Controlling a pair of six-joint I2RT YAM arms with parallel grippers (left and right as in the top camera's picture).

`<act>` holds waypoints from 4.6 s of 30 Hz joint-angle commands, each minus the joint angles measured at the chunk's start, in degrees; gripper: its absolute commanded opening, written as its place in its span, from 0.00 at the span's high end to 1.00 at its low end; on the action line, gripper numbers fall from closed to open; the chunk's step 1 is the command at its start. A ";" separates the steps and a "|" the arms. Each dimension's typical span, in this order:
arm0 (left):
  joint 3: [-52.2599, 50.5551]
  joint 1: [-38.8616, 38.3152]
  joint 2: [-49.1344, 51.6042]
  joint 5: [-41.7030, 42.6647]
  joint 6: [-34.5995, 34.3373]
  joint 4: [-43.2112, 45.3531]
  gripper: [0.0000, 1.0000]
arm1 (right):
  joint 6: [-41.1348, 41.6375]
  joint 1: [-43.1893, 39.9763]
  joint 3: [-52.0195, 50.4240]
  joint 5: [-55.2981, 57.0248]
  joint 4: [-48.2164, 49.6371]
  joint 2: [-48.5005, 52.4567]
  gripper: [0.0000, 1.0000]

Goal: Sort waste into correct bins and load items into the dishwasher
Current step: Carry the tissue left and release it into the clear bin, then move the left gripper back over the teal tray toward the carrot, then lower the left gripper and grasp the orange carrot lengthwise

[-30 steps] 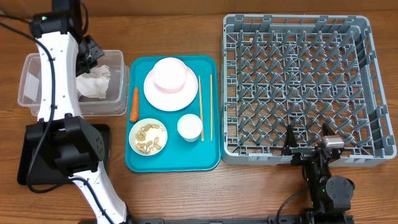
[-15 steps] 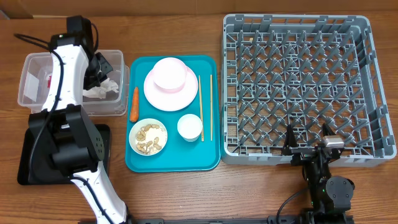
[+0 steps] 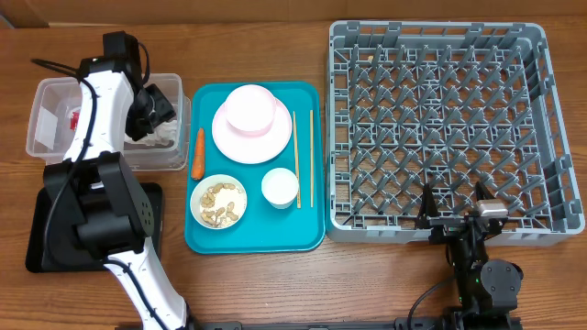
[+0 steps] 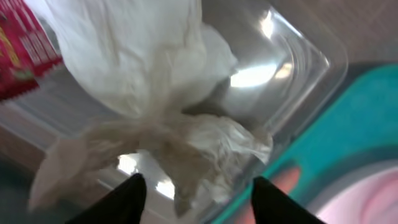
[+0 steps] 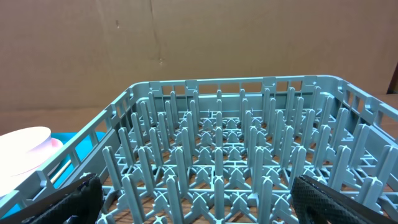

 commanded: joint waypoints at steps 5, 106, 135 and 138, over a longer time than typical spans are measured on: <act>14.82 -0.15 -1.38 3.41 3.72 -10.23 0.39 | -0.24 0.42 -0.57 0.48 0.35 -0.04 0.00; -9.57 -19.87 -12.37 -10.40 8.87 -12.48 0.43 | -0.24 0.42 -0.57 0.48 0.35 -0.04 0.00; -27.28 -16.46 -11.91 -13.77 12.94 11.93 0.52 | -0.24 0.42 -0.57 0.48 0.35 -0.04 0.00; -28.33 -16.46 -11.85 -13.46 12.94 13.40 0.50 | -0.22 0.42 -0.57 0.48 0.35 -0.04 0.00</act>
